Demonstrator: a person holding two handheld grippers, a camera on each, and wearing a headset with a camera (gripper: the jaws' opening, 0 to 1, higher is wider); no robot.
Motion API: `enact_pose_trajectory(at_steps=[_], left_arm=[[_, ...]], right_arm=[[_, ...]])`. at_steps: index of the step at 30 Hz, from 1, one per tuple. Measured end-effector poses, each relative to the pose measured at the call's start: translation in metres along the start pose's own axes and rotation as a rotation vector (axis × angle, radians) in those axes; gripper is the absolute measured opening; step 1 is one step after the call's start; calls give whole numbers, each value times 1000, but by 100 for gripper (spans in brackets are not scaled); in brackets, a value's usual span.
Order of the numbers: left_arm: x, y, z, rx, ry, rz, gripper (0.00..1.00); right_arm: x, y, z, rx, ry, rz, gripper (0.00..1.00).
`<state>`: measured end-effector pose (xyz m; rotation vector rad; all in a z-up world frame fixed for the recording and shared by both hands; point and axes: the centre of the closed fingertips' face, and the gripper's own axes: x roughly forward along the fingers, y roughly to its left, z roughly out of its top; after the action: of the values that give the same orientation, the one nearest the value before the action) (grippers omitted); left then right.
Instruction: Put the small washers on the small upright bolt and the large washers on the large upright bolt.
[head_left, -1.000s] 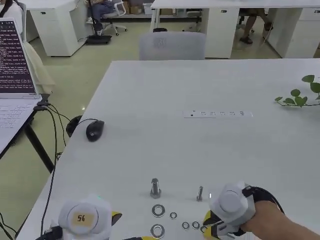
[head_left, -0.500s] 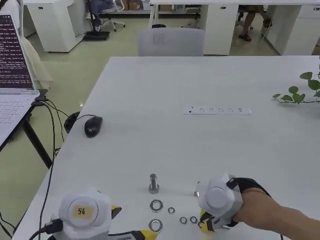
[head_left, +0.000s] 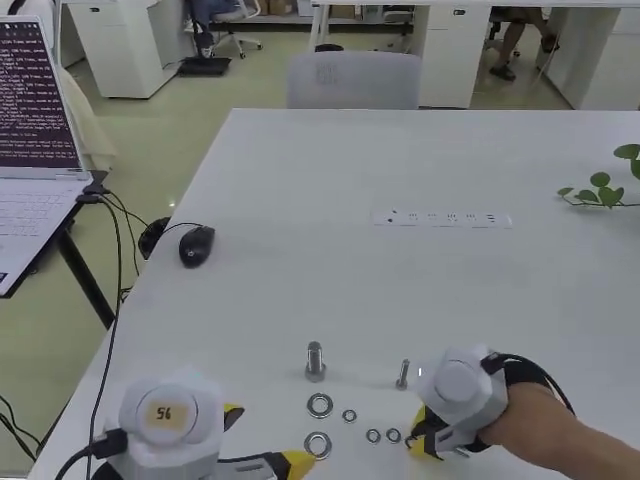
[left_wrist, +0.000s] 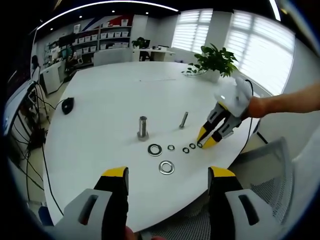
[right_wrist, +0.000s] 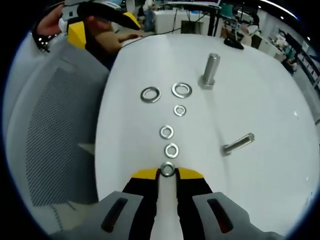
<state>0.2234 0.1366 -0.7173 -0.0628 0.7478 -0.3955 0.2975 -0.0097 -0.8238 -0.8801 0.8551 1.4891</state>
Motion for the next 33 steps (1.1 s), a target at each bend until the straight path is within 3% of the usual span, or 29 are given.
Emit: enact_pose_trajectory(at_steps=[9, 17, 22, 27, 33], left_arm=[[0, 0, 2, 1, -2, 1, 64], [0, 0, 3, 2, -3, -2, 64], [2, -2, 4, 3, -3, -7, 64], [4, -3, 6, 9, -4, -11, 64], [5, -2, 9, 11, -9, -12, 64]], right_arm=[[-4, -3, 2, 68, -35, -4, 14], [-24, -14, 8, 98, -67, -38, 14], [-43, -27, 12, 74, -67, -73, 14], [-66, -49, 31, 62, -94, -112, 13], [-73, -69, 46, 38, -99, -127, 13]])
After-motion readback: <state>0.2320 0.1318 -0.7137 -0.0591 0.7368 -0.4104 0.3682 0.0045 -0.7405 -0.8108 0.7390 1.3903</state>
